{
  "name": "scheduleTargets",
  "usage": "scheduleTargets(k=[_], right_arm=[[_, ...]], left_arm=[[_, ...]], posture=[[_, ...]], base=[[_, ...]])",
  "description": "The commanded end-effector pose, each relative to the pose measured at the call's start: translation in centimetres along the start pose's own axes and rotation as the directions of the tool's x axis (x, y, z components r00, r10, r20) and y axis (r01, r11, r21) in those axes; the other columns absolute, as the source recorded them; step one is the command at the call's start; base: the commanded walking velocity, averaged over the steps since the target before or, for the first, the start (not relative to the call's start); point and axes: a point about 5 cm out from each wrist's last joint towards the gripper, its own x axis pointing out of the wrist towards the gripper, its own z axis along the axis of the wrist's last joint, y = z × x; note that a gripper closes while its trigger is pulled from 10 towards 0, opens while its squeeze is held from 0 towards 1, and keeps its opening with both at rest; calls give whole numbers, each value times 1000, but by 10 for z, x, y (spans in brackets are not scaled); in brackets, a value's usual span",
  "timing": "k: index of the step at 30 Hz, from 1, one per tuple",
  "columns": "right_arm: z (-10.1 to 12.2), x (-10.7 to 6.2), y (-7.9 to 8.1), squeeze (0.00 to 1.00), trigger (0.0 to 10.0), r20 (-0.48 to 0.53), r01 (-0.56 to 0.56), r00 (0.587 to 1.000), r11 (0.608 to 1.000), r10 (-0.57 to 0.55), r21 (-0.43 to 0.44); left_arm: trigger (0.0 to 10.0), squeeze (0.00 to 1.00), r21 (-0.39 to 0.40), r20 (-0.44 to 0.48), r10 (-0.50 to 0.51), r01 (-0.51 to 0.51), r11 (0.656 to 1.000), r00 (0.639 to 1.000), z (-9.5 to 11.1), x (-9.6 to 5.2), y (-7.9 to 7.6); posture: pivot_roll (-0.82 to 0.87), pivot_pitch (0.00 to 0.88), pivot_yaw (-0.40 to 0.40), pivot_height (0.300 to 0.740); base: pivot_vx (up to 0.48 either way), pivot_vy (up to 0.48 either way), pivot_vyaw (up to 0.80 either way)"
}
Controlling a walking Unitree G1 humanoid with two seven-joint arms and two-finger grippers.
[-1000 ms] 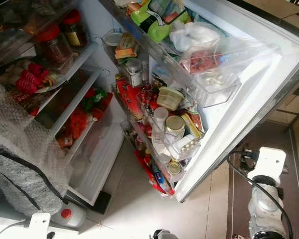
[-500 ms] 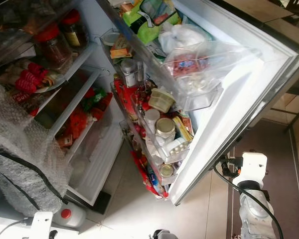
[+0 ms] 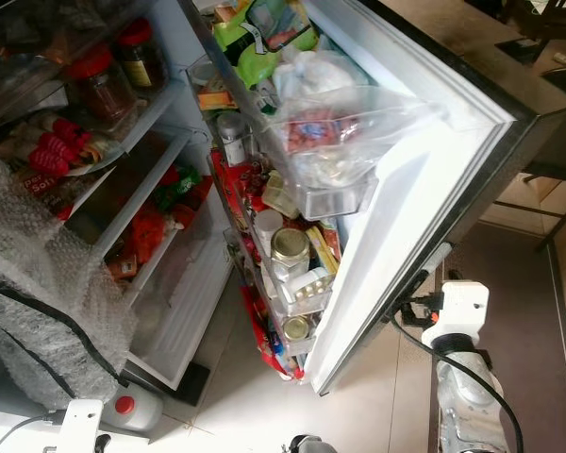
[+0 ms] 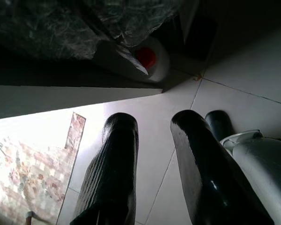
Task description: Restocking fridge
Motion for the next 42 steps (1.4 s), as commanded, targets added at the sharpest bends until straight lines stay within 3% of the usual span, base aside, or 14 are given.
scheduleTargets(k=[1, 5, 9, 18, 22, 33, 40, 42], right_arm=[[10, 4, 1, 0, 10000, 40, 3, 999, 1000, -3, -9], [21, 8, -15, 0, 10000, 79, 119, 990, 993, -118, -14], [24, 11, -16, 0, 10000, 85, 117, 989, 993, -118, 25], [29, 31, 17, 0, 10000, 91, -48, 995, 997, 42, 66], [32, 35, 25, 0, 10000, 99, -96, 991, 993, 89, 70], [32, 33, 26, 0, 10000, 86, -178, 982, 980, 171, 89], [26, 30, 36, 0, 10000, 44, -310, 951, 939, 307, 146], [23, 29, 44, 0, 10000, 37, -379, 924, 901, 380, 210]], left_arm=[[10000, 0, 23, -31, -6, 6, 1000, 1000, -9, -2, 1], [10000, 0, 37, -30, -17, 18, 999, 999, -10, -2, 0], [10000, 0, 42, -29, -21, 22, 999, 999, -10, -2, 0], [10000, 0, 54, -22, -18, 20, 998, 1000, -8, -2, 2], [10000, 0, 54, -22, -16, 17, 998, 1000, -8, -2, 3], [10000, 0, 58, -25, -20, 22, 998, 999, -9, -2, 2], [10000, 0, 62, -25, -23, 25, 998, 999, -9, -2, 2], [10000, 0, 63, -23, -23, 24, 998, 999, -9, -2, 2]], posture=[[-119, 167, -4, 740], [-124, 167, -4, 740], [-121, 165, -5, 740], [-107, 160, 0, 740], [-106, 159, -1, 740], [-111, 163, 1, 740], [-111, 164, 3, 740], [-108, 165, 3, 740]], base=[[0, 0, 0], [0, 0, 0], [0, 0, 0], [0, 0, 0], [0, 0, 0], [0, 0, 0], [0, 0, 0], [0, 0, 0]])
